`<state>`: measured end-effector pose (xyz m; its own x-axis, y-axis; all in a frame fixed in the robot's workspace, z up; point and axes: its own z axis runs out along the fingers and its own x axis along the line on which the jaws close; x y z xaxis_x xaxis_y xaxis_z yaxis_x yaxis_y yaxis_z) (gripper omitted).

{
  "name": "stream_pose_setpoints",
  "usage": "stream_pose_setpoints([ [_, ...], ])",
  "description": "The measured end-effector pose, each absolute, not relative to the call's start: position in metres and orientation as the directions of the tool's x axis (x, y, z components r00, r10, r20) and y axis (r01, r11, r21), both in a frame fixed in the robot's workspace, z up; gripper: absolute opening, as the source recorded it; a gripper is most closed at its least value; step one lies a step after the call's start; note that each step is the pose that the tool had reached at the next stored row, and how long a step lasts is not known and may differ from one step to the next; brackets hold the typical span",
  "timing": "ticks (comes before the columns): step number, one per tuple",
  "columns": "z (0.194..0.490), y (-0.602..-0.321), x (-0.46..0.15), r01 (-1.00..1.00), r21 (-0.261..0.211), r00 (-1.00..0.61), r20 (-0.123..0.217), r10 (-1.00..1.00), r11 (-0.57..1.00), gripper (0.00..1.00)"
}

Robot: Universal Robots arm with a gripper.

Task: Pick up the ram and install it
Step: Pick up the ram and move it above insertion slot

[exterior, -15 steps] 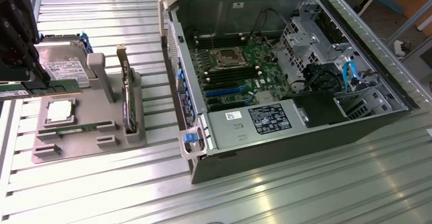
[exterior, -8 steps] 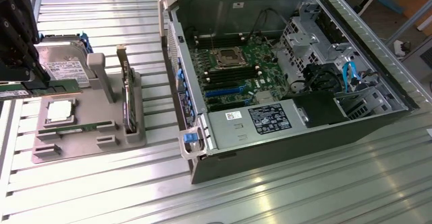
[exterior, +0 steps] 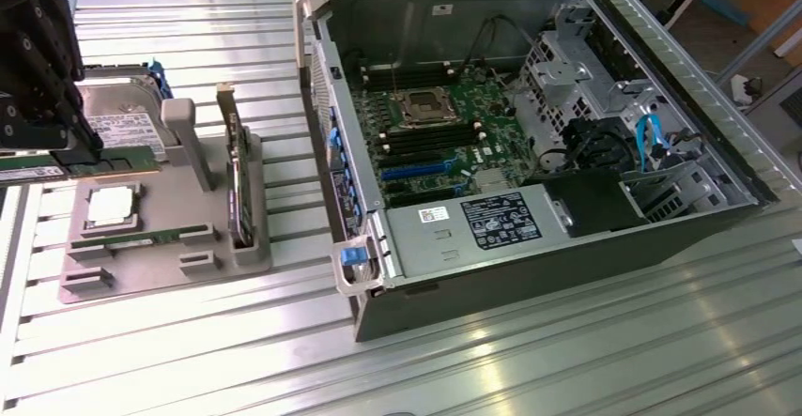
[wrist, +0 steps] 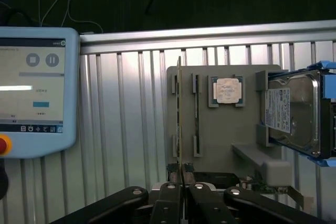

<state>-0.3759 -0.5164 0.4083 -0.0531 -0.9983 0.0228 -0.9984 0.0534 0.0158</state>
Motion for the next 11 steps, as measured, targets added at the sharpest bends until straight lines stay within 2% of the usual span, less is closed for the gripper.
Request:
stream_pose_setpoints([
  [11, 0.408, -0.516, -0.346, -0.998, 0.016, -0.053, 0.023, -0.998, 0.053, 0.12],
])
